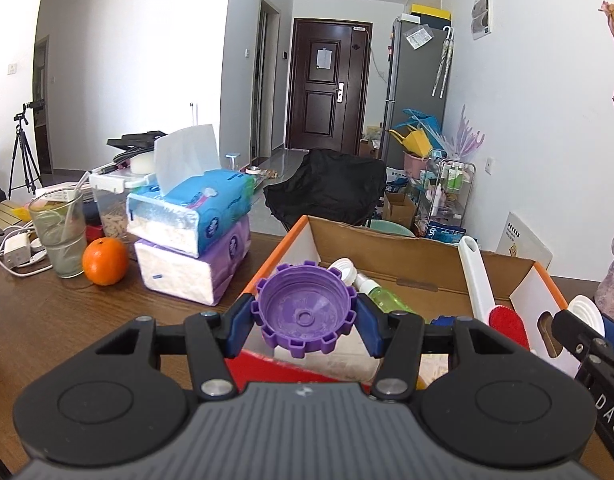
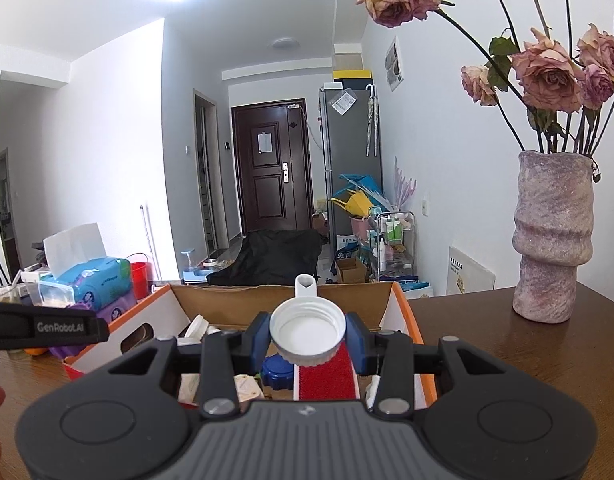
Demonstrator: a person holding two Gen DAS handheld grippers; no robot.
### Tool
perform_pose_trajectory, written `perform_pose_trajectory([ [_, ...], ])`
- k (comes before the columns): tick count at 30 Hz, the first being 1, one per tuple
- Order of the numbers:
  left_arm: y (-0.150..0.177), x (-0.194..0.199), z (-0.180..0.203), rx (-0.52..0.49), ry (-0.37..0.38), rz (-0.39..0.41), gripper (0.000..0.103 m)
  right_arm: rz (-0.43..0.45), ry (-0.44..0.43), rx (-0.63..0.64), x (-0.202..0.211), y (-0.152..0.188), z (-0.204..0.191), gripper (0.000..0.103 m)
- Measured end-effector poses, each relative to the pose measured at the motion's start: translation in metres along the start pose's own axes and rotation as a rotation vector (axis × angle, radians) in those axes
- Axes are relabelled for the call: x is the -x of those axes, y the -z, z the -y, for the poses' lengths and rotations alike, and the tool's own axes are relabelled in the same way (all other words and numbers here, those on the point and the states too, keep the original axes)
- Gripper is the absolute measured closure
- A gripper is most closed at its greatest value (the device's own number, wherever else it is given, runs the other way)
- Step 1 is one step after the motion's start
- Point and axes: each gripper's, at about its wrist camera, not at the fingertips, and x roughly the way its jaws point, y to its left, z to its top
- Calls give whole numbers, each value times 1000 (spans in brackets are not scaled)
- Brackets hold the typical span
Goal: Organize rigid objects
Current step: 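Carry the purple cap and white cap over the red cardboard box, then lower the purple and white caps into the box, open both tools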
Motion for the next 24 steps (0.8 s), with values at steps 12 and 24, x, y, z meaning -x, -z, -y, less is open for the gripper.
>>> perform_pose_trajectory([
  [12, -9, -29, 29, -52, 35, 5, 48, 2, 20, 41, -26, -3, 4, 64],
  [24, -14, -63, 47, -92, 52, -10, 48, -16, 43, 70, -50, -2, 8, 64],
])
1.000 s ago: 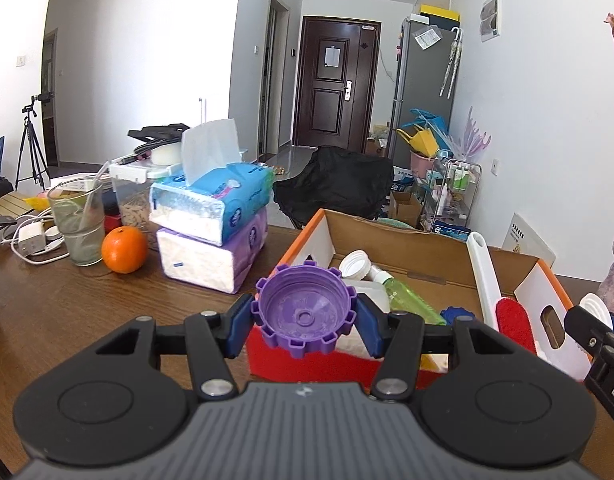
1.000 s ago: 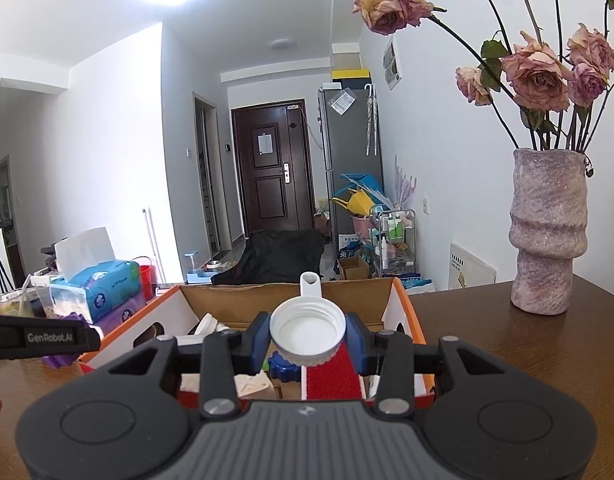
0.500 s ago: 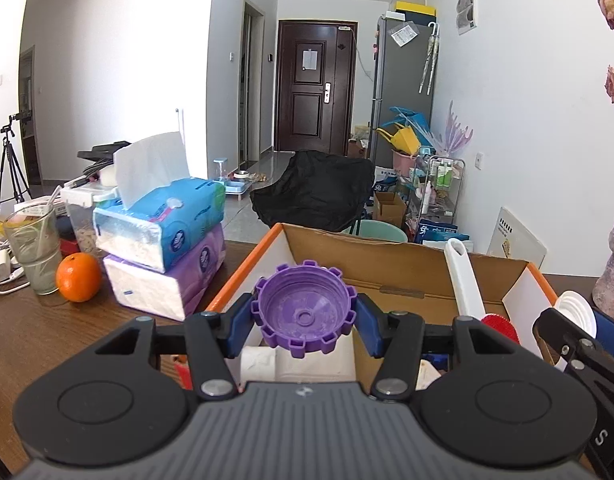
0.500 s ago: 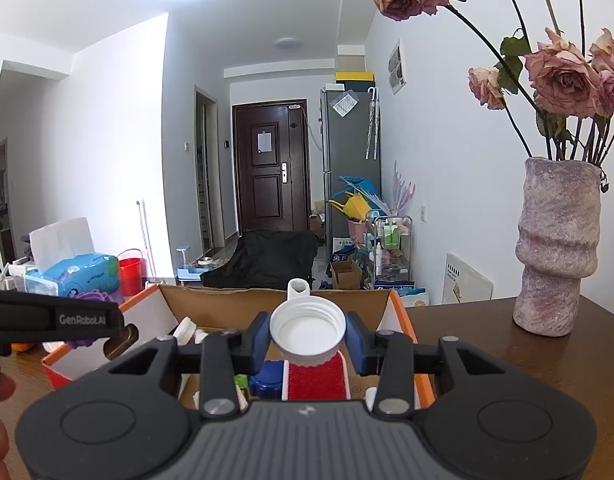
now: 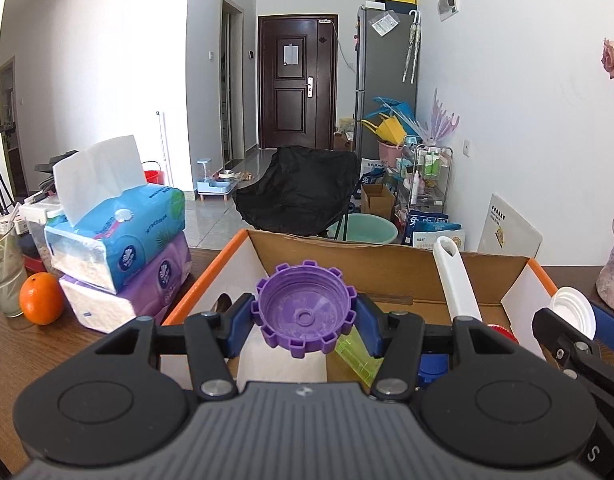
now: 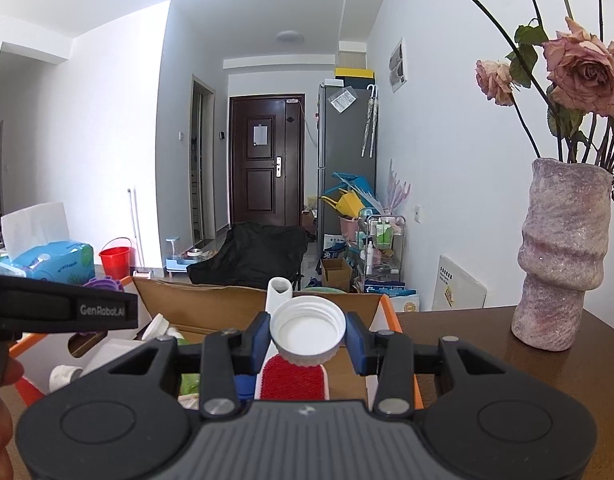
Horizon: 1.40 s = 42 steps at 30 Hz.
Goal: Organize rigid objects
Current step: 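Lower the purple and white caps into the box, open both tools, then withdraw both tools from the box back over the table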
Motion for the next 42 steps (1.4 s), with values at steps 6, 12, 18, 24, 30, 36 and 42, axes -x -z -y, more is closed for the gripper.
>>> perform_pose_trajectory([
  [6, 1, -14, 8, -26, 10, -24, 48, -22, 5, 23, -9, 1, -4, 64],
  [12, 3, -24, 10, -36, 4, -41, 48, -40, 9, 33, -18, 1, -3, 64],
  [18, 4, -30, 11, -46, -3, -53, 48, -66, 21, 29, -26, 3, 0, 64],
  [24, 3, -29, 8, -39, -8, -54, 47, -76, 20, 16, -26, 4, 3, 64],
  [30, 0, -22, -3, -23, -28, -17, 13, -76, 49, 1, -25, 4, 8, 21],
  [36, -2, -18, -9, -18, -27, -3, 0, -45, 70, -14, -19, 1, 9, 0],
  [42, -2, -19, -10, -10, -32, -13, 0, -47, 81, -23, -19, 1, 11, 0],
])
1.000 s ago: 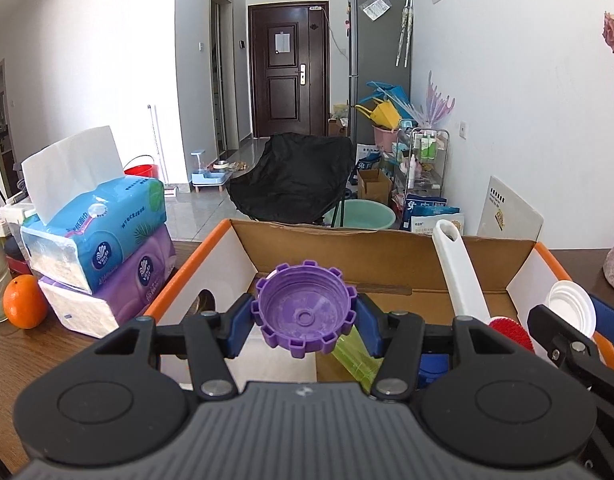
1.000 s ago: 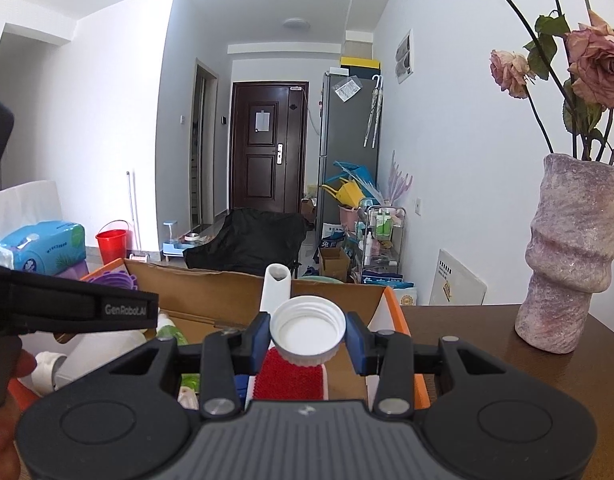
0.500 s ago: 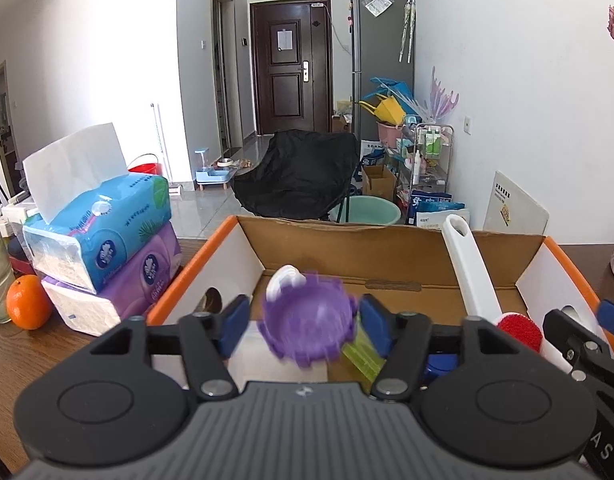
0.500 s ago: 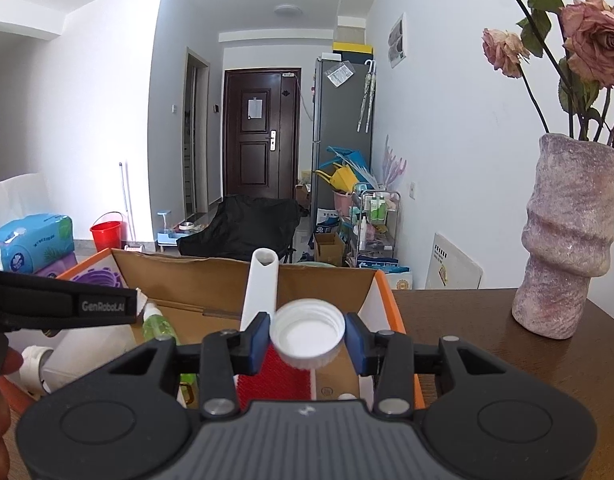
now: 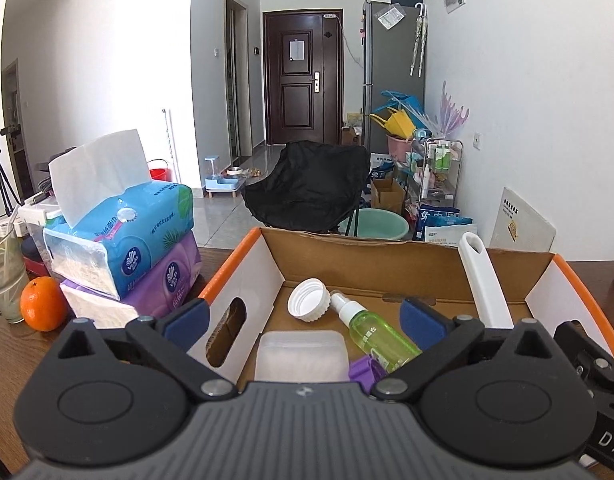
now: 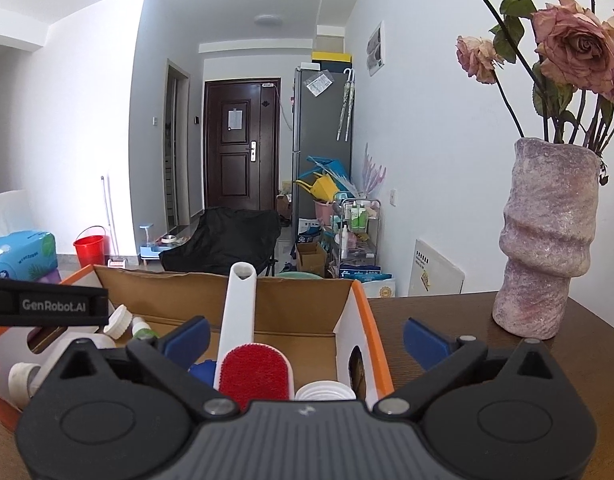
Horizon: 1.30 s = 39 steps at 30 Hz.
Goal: Organize rigid objects
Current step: 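Withdraw both tools from the box back over the table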
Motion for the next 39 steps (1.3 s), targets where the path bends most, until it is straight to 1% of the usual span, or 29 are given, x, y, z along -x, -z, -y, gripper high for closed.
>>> perform_pose_trajectory([
  [8, -1, 6, -4, 17, 7, -9, 0, 6, -1, -15, 4, -3, 1, 0],
  [16, -2, 27, -12, 2, 13, 32, 0, 23, -9, -33, 17, -10, 2, 0],
  [22, -1, 43, -16, -14, 15, 44, 0, 31, -6, -46, 29, -13, 7, 0],
  [30, 3, 74, -20, -27, 36, 69, 0, 60, -3, -58, 58, -16, 17, 0],
  [39, 15, 114, -34, -20, 40, 87, 0, 65, -18, -67, 104, -15, 22, 0],
])
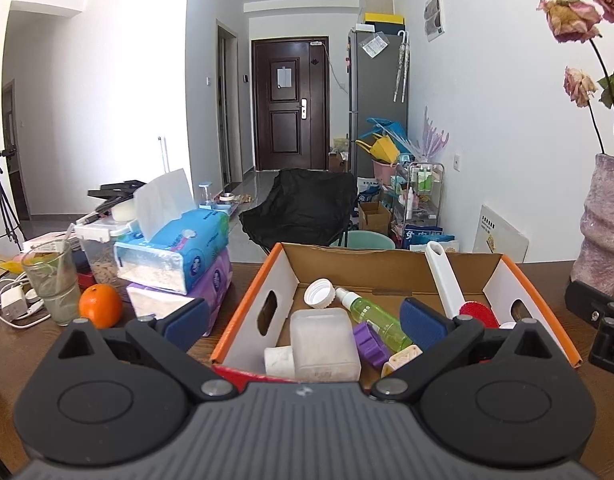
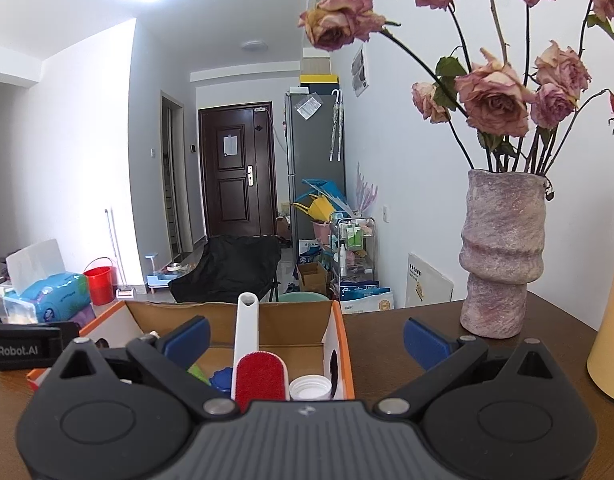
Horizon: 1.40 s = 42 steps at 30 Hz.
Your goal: Organize rigid objects
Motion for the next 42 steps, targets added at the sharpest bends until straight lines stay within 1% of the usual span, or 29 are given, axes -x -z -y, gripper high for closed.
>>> perform_pose_trajectory([
  [17, 19, 87, -24, 4, -1, 3, 0, 26, -43, 19, 88, 4, -5, 0],
  [24, 27, 129, -31, 5, 0, -6, 0, 37, -69, 25, 135, 7, -6, 0],
  [27, 33, 152, -33, 6, 3, -2, 0, 42, -86, 6, 159, 10, -3, 0],
  [35, 54, 214, -45, 24, 12, -10, 0, 54, -95, 7, 225, 18, 4, 0],
  [42, 71, 283, -49, 8, 13, 28, 0, 83, -113, 24, 292, 24, 5, 0],
])
